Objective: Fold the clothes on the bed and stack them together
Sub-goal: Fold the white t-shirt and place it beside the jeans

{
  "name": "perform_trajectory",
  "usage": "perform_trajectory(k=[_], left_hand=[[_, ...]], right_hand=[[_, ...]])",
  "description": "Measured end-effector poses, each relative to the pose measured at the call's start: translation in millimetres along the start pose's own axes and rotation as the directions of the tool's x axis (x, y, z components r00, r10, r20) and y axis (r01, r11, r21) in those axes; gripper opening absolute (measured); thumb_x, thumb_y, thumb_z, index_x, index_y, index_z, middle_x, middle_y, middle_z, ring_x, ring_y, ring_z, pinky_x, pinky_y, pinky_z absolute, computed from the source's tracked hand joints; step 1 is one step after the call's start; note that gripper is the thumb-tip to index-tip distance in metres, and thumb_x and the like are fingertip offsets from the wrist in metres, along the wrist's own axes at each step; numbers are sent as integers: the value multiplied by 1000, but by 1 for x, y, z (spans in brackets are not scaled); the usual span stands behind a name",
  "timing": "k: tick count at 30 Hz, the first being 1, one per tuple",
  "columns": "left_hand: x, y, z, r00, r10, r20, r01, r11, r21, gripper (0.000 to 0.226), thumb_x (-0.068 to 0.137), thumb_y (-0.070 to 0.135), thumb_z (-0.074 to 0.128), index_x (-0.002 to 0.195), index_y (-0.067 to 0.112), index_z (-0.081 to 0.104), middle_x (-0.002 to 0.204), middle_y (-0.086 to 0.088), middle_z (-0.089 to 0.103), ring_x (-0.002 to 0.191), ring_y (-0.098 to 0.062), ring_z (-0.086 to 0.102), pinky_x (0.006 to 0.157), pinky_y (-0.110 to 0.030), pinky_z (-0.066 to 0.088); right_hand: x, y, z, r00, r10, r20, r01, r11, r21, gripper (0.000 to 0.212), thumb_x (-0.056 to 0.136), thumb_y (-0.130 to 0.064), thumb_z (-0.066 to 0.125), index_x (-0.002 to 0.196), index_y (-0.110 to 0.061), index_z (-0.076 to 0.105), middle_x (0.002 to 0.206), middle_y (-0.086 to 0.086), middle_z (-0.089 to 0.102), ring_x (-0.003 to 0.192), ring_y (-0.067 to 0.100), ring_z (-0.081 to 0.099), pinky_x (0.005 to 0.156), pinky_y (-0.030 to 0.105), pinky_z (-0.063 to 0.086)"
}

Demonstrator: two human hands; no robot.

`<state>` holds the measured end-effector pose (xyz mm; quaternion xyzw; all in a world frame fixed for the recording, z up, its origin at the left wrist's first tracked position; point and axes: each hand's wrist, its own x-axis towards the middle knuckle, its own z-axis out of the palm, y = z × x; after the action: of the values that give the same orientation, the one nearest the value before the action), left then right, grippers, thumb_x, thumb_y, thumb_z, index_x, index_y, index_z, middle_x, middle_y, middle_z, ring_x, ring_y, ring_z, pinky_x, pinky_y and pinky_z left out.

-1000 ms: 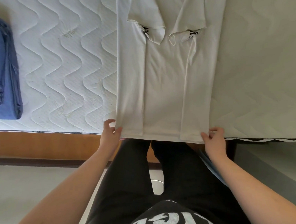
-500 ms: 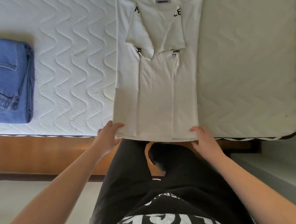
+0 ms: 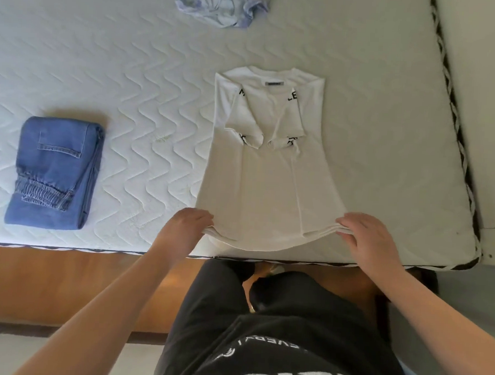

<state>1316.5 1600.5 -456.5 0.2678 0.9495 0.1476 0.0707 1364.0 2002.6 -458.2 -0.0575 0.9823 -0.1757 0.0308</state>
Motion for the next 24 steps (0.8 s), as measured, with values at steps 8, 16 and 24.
perform_trajectory(k=[8, 16, 24], left_hand=[[-31, 8, -70, 954, -138, 267, 174, 978, -114, 26, 97, 28, 60, 120, 33, 70, 110, 11, 74, 97, -18, 71, 86, -29, 50], [-45, 12, -90, 876, -122, 467, 220, 962, -160, 21, 95, 46, 57, 112, 44, 69, 89, 19, 73, 66, 11, 54, 70, -6, 33], [22, -27, -107, 876, -38, 481, 139, 975, -175, 27, 101, 36, 50, 123, 42, 66, 116, 22, 69, 105, -4, 65, 95, -22, 46]], right_hand=[[-33, -18, -66, 989, -142, 40, 140, 989, 46, 21, 85, -18, 75, 105, -13, 77, 88, 0, 75, 78, 24, 70, 71, 40, 54], [-43, -38, -88, 995, -95, 0, 95, 993, 68, 11, 82, -25, 76, 90, -17, 79, 78, -7, 74, 65, 15, 67, 66, 14, 37], [8, -57, -95, 972, 114, 206, -135, 987, 88, 18, 89, -21, 70, 106, -23, 77, 100, -6, 75, 90, 18, 68, 74, 27, 45]])
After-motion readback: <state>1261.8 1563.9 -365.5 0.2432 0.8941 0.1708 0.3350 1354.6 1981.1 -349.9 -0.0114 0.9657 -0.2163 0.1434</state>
